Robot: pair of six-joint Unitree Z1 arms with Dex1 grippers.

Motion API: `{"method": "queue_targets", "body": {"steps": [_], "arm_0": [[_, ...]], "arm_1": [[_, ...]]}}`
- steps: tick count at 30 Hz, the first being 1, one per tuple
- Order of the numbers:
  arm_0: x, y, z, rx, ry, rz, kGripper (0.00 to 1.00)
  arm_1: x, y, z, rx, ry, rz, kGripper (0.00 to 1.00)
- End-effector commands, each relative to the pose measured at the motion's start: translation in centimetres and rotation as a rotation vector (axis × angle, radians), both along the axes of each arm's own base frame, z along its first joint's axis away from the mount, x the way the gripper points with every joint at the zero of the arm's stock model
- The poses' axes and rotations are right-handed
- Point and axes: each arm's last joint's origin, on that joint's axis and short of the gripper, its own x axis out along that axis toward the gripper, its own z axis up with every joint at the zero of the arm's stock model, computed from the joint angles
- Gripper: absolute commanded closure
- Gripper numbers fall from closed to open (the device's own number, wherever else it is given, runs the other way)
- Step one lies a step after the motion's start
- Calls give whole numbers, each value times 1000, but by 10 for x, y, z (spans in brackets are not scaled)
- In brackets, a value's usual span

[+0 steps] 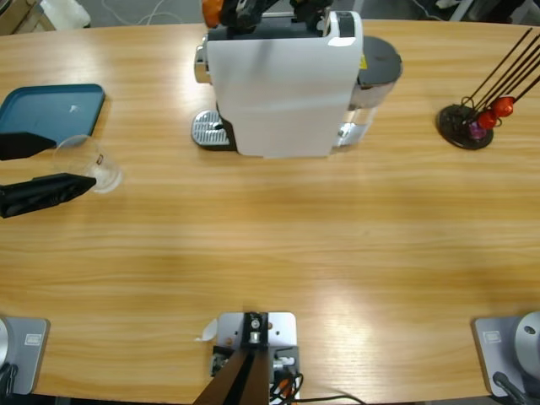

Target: Pour coffee

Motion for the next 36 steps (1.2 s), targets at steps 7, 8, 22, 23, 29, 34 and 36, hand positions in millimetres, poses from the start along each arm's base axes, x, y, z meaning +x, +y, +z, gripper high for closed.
{"method": "queue_targets", "body": {"steps": [7,8,22,23,29,34,36], "arm_0": [[-7,9,-11,12,13,26,9],[-6,9,-10,11,12,26,9],[-7,10,-14,16,25,33,9],[-7,10,-14,16,26,34,9],[-8,11,-16,19,29,34,9],[-8,11,-16,20,31,34,9],[-8,11,-16,20,30,34,9]], "arm_1": [[56,-1,-37,-31,46,-16,1000],[58,-3,-38,-33,45,-19,1000],[64,6,-47,-41,55,20,1000],[64,6,-48,-43,56,21,1000],[64,6,-54,-60,66,26,1000],[62,3,-48,-54,53,19,1000],[61,2,-46,-52,47,16,1000]]}}
